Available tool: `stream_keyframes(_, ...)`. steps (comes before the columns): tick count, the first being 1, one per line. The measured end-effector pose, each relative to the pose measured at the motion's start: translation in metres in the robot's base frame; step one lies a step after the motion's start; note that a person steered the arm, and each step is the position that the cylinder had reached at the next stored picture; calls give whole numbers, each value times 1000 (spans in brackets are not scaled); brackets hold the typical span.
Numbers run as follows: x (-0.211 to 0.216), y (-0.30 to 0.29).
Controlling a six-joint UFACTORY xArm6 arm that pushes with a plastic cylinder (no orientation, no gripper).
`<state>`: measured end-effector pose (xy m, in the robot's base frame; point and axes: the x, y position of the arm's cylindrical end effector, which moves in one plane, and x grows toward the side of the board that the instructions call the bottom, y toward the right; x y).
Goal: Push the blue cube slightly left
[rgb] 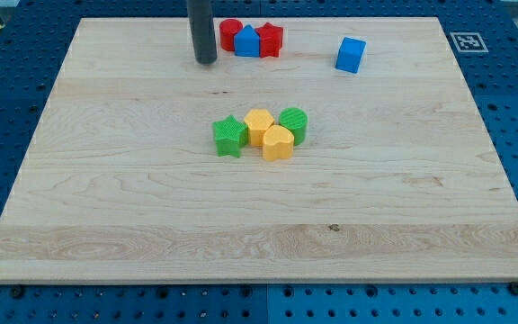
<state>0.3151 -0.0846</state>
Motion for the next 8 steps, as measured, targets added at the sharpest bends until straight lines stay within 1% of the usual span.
stream_keyframes(1,9,0)
stream_keyframes(2,14,56)
stream_keyframes(4,20,233)
stream_keyframes(5,20,277)
stream_keyframes(6,15,269)
stream_keyframes(8,-8,229)
